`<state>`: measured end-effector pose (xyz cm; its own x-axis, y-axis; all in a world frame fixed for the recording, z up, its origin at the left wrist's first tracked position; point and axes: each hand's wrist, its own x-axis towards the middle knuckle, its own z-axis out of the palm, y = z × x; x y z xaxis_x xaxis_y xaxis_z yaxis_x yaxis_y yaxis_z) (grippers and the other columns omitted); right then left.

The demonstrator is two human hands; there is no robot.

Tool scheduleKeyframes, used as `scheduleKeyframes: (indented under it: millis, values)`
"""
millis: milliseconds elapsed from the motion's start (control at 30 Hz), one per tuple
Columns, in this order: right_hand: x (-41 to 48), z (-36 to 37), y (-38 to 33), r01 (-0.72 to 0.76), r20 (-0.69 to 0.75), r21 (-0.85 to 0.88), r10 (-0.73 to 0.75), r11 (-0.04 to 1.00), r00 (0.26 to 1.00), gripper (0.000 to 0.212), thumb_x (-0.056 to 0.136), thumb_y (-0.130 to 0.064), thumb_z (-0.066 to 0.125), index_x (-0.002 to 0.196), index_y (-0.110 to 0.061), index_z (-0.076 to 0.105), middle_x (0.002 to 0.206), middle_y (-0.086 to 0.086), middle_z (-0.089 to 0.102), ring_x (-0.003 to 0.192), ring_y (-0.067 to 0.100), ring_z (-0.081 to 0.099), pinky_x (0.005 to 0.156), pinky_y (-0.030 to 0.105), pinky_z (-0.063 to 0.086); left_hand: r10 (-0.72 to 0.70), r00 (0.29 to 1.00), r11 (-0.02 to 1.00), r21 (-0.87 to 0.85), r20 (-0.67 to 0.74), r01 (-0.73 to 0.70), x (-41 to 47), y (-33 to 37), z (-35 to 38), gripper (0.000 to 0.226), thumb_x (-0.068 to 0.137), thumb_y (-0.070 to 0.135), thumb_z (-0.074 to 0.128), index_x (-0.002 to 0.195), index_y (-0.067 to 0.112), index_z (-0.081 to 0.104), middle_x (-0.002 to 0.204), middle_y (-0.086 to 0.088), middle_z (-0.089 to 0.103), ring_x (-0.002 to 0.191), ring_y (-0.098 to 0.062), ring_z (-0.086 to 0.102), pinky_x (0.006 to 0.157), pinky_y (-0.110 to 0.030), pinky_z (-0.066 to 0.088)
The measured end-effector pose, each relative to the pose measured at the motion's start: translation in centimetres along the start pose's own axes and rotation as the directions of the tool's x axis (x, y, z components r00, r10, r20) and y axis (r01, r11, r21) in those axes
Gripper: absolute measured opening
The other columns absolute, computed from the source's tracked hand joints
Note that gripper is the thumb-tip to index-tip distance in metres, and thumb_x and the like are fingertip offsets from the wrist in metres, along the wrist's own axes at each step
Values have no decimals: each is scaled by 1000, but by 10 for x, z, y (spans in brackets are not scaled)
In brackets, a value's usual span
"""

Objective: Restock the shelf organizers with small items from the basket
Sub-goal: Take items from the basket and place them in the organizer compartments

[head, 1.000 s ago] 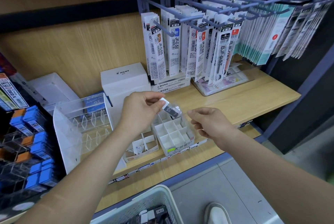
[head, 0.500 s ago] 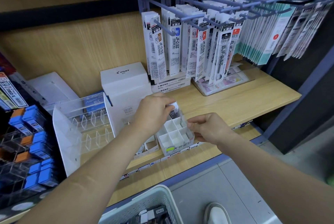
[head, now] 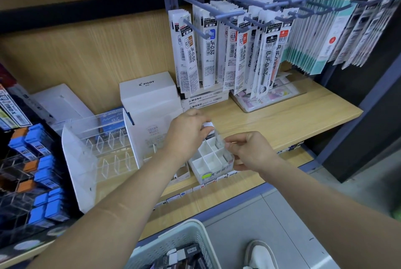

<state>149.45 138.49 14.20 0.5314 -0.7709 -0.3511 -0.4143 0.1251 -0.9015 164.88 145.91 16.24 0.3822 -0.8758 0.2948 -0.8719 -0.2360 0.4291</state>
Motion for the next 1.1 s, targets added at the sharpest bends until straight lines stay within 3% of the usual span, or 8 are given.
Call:
scheduleKeyframes:
  millis: [200, 367, 467, 600, 700, 833, 967, 1100]
  values:
    - [-1, -2, -2, -17, -30, -16, 17, 1000, 999, 16, 94, -22, 63, 105, -14, 70, 92, 9, 70, 72, 23, 67, 62, 36, 61, 12, 999, 1000, -14, -38, -12, -8, 0, -8, 25, 89, 28, 64, 111, 15, 70, 112, 3, 62, 89, -16, 62, 87, -27, 46]
    - [-6, -12, -11, 110, -110, -284, -147, 952, 983, 18, 94, -23, 59, 106, -17, 70, 92, 2, 70, 74, 22, 62, 70, 34, 52, -63, 991, 989, -138, -122, 46, -33, 3, -39, 12, 89, 23, 65, 93, 21, 76, 83, 6, 70, 77, -11, 62, 78, -28, 50]
    - [-18, -16, -31, 251, -134, -426, -334, 869, 933, 19, 93, -14, 57, 106, -17, 71, 95, -2, 68, 86, 20, 63, 76, 25, 46, -212, 977, 950, -241, -23, 200, -59, 2, -67, 11, 89, 24, 65, 85, 23, 75, 63, 9, 66, 58, -6, 56, 63, -22, 49]
    - [-55, -3, -62, 404, -7, -454, -456, 794, 890, 19, 89, -6, 55, 93, -16, 71, 81, 2, 71, 74, 19, 66, 66, 26, 48, -304, 909, 832, -385, 284, 398, -102, -2, -101, 14, 88, 19, 67, 80, 9, 73, 56, -5, 64, 42, -7, 48, 48, -20, 43]
    - [-89, 22, -68, 454, 313, -472, -337, 756, 888, 18, 89, -2, 54, 86, -12, 70, 77, 5, 72, 62, 14, 67, 53, 21, 47, -376, 861, 752, -429, 343, 500, -140, -16, -110, 13, 88, 14, 67, 82, 4, 73, 55, -8, 60, 39, -6, 46, 42, -16, 38]
    - [-104, 68, -37, 389, 611, -565, 51, 728, 790, 14, 95, -11, 56, 92, -6, 68, 80, 7, 71, 64, 15, 66, 56, 22, 50, -489, 759, 691, -339, 430, 638, -203, -54, -70, 14, 86, 16, 68, 76, 8, 73, 49, 1, 60, 38, -5, 47, 44, -17, 39]
    - [-97, 125, 32, 191, 597, -573, 246, 797, 764, 14, 97, -13, 53, 91, -12, 65, 85, 7, 69, 68, 15, 65, 55, 20, 50, -582, 635, 658, -165, 507, 735, -272, -93, -1, 20, 88, 8, 59, 74, 13, 73, 59, 7, 65, 50, -6, 58, 55, -22, 46]
    - [-87, 174, 125, -32, 429, -588, 345, 808, 835, 20, 94, -7, 53, 106, 2, 67, 82, 18, 61, 74, 23, 53, 63, 33, 51, -631, 555, 660, -1, 543, 752, -320, -122, 58, 30, 88, 4, 50, 97, 17, 75, 107, -4, 71, 100, -22, 64, 77, -21, 43]
